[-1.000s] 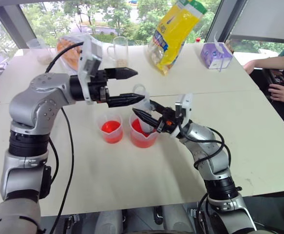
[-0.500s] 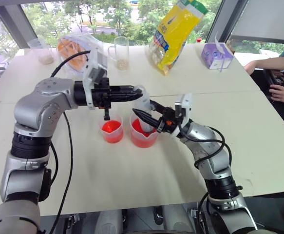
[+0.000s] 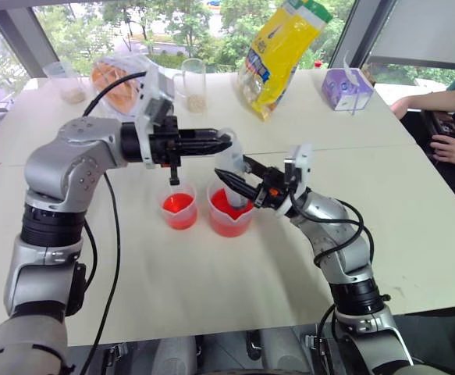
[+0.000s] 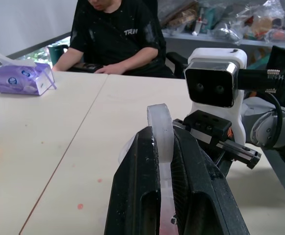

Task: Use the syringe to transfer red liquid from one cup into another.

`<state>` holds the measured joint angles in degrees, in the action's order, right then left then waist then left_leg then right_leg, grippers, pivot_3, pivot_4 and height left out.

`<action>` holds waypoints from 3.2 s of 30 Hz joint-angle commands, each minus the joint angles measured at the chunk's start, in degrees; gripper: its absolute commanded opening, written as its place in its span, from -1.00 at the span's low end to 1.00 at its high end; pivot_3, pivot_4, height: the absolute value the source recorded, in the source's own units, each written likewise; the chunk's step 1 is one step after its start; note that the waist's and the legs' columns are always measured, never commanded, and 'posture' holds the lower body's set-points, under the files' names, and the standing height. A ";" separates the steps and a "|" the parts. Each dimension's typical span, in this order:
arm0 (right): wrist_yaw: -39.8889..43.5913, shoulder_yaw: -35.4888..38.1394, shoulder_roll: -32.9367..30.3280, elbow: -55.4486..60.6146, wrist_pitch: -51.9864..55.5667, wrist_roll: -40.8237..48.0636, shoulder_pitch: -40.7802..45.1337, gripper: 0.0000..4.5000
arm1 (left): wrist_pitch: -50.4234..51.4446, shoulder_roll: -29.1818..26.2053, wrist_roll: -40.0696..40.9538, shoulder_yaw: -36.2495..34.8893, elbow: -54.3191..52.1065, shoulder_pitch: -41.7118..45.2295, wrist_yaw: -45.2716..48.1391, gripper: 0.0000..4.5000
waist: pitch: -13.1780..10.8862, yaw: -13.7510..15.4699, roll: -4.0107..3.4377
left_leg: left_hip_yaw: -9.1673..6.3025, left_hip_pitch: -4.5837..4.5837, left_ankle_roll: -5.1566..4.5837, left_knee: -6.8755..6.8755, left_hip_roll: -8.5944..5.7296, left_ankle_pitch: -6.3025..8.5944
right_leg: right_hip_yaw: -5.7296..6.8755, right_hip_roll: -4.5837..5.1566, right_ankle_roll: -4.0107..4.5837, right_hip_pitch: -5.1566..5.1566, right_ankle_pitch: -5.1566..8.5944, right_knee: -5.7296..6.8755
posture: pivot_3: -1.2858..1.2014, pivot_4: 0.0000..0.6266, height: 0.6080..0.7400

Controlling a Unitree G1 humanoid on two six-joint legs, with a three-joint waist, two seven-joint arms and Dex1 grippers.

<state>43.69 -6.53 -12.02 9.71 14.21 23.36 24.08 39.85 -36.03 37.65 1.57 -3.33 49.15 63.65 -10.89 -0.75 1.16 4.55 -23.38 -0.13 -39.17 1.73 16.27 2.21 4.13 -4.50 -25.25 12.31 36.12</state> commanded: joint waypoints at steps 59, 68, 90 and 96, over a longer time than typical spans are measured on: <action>-0.04 2.06 14.66 -12.91 4.67 11.03 26.51 -0.38 | 10.24 -19.50 16.21 -26.84 -8.57 -2.33 -7.55 0.57 | 0.02 -0.16 0.03 | 0.01 0.00 0.03 0.00 0.09 -0.01 | -0.01 0.05 0.01 -0.03 -0.01 0.05 | 0.03 -0.52 1.00; 5.88 -3.56 17.19 -22.17 -4.63 3.43 21.99 -0.38 | 10.60 -20.84 17.93 -26.36 -13.50 -6.90 -10.36 0.57 | 0.02 -0.29 0.03 | 0.00 0.00 0.04 0.01 0.09 -0.02 | 0.00 0.06 0.01 -0.04 -0.01 0.07 | 0.03 -0.52 1.00; 6.63 -3.75 16.78 -21.81 -6.67 -0.25 19.78 -0.38 | 5.94 -17.97 14.28 -19.47 -10.26 -6.80 -9.63 -0.99 | 0.01 -0.30 0.03 | 0.01 0.00 0.10 0.02 0.09 -0.04 | 0.00 0.02 0.02 -0.05 -0.01 0.07 | 0.03 -0.52 1.00; 6.51 -3.24 16.90 -21.84 -6.76 -0.34 21.02 -0.38 | 5.05 -18.11 12.21 -17.54 -11.51 -8.86 -9.01 -0.99 | 0.01 -0.31 0.02 | 0.01 0.00 0.10 0.02 0.09 -0.04 | 0.00 0.03 0.02 -0.05 -0.01 0.07 | 0.03 -0.52 1.00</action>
<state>50.15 -10.66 4.33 -13.90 8.39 22.02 43.30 45.66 -53.61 51.35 -16.70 -12.84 40.96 54.10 -10.88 -1.06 1.18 4.55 -23.38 -0.03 -39.15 1.82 16.23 2.21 4.15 -4.48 -25.30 12.30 36.19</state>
